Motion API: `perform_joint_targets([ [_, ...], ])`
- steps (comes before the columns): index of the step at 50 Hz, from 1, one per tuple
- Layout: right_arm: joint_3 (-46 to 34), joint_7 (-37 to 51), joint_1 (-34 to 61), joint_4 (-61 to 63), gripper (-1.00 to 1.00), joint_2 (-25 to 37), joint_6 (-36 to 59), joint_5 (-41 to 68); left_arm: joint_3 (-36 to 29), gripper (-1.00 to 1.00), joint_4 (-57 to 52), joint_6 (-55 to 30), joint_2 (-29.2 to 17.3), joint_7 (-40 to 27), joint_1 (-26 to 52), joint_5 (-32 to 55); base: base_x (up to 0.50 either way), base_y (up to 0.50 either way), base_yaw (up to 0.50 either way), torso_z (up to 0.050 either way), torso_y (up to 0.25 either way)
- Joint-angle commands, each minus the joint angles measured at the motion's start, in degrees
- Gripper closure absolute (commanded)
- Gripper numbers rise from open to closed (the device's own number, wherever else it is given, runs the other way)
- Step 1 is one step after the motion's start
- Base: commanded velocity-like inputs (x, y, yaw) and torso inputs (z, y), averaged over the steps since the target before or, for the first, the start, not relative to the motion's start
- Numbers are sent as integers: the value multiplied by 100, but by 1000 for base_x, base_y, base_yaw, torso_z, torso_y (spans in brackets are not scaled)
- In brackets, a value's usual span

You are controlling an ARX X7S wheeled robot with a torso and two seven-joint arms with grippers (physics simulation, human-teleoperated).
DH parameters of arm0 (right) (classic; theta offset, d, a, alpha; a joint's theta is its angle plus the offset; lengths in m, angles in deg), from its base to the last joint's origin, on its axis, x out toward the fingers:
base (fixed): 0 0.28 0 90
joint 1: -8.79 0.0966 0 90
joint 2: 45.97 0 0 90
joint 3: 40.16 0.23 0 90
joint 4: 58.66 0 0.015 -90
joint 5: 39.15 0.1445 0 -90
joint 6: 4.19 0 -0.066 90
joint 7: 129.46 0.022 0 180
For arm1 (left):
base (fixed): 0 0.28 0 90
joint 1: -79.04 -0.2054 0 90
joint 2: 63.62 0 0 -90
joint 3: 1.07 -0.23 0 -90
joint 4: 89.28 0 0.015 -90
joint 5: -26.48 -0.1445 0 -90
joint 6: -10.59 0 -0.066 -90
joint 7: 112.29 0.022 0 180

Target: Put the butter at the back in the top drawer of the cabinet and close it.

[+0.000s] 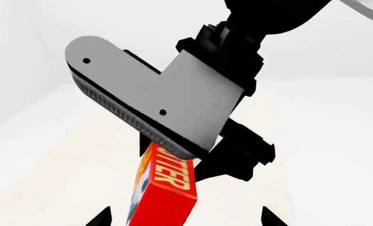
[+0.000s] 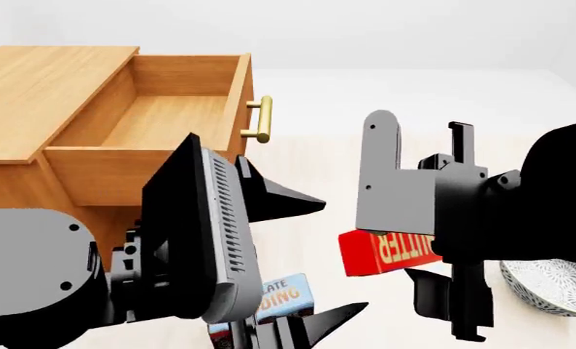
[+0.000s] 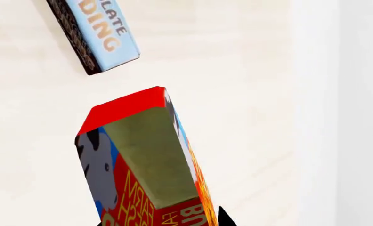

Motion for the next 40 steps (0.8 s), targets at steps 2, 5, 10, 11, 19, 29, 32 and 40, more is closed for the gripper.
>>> perform_joint_targets([
  [2,14,199,287,-42,100,-83,-63,-16,-110,-100,-33,35,43,120,-82,-213,0,0,0,0,0],
  [5,-3,218,313,-43,100,-89,-85,20,-116,-100,-42,50,46,115,-80,-212,0,0,0,0,0],
  [10,-39,259,328,-49,100,-113,-122,64,-128,-100,-44,77,52,117,-76,-229,0,0,0,0,2],
  [11,-43,268,332,-52,100,-118,-127,79,-138,-100,-52,82,54,124,-83,-252,0,0,0,0,0],
  [19,-107,267,392,-57,100,-182,-154,141,-214,-100,-83,102,78,175,-103,-373,0,0,0,1,0],
  [29,-291,133,480,-81,100,-396,-142,80,-285,-100,-169,133,58,270,-126,-539,0,0,0,0,1],
  [32,-361,47,547,-88,100,-448,-116,48,-299,-100,-192,150,47,303,-141,-584,0,0,0,0,0],
  [40,-408,17,723,-119,100,-542,-70,156,-361,-100,-219,185,22,386,-194,-736,0,0,0,0,1],
])
